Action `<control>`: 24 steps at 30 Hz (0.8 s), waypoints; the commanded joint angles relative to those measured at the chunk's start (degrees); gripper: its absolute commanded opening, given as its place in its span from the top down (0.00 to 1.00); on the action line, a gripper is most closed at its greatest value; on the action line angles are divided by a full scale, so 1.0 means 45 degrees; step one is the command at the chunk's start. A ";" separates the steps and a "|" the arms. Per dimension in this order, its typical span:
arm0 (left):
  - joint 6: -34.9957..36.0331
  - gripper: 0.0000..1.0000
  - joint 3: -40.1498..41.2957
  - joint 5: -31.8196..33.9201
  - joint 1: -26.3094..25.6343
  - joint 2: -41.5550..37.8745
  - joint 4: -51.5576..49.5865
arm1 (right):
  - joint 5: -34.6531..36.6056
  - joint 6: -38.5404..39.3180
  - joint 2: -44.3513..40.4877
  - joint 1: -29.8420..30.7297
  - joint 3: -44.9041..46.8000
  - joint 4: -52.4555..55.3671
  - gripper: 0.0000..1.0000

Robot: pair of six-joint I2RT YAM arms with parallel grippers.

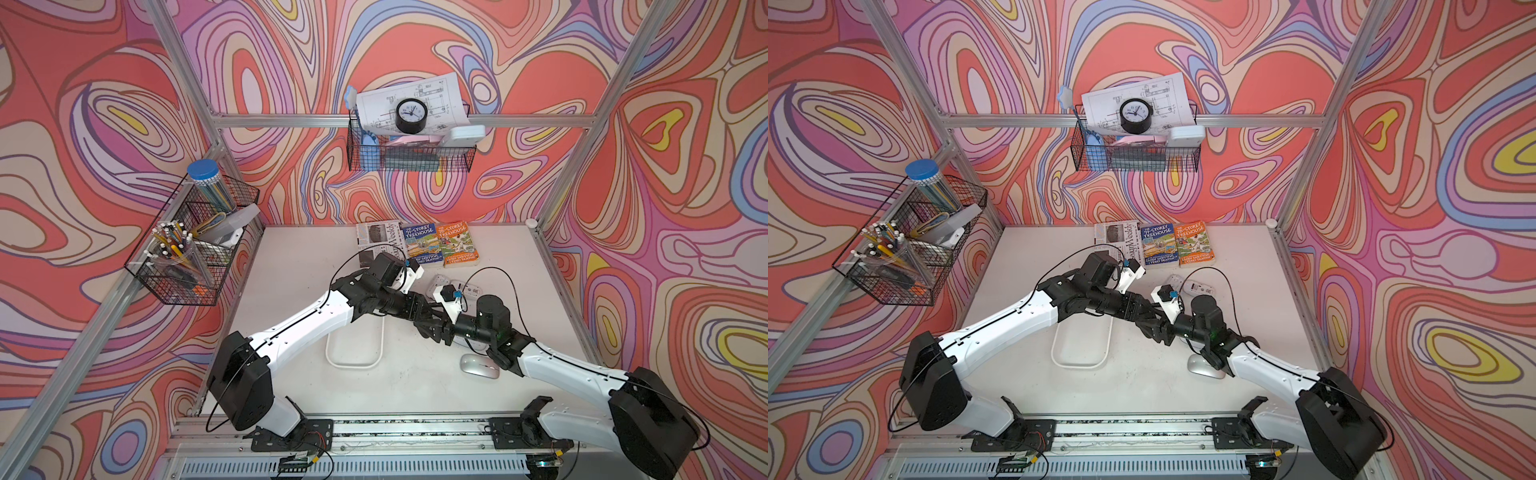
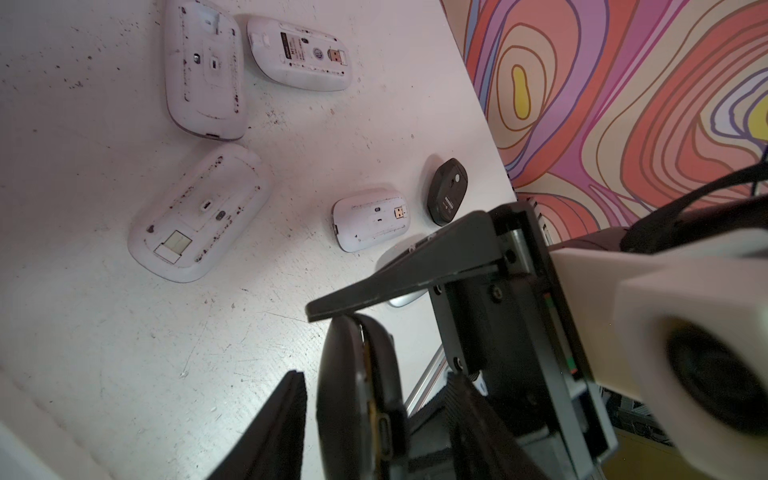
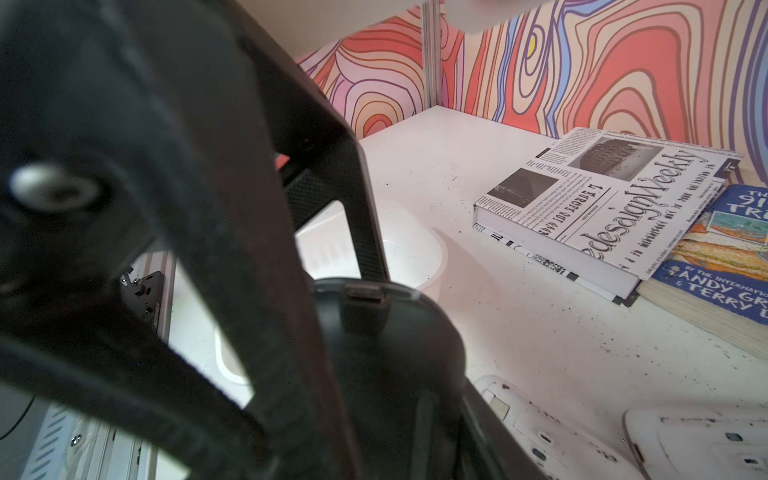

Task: Put the mouse in the storage box
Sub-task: Pick up the mouse from the center of the board.

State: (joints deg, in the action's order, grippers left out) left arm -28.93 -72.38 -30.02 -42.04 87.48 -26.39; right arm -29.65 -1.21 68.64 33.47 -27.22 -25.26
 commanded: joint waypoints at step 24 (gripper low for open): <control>0.1861 1.00 -0.1084 1.0012 0.0058 -0.0792 -0.4128 | 0.2539 -0.0397 -0.0340 0.0103 -0.0206 0.0618 0.02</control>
State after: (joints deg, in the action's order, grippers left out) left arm -23.53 -77.08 0.43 -42.70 86.78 -39.27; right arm -22.79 -2.52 68.58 33.58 -28.21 -23.05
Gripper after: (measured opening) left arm 0.128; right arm 0.981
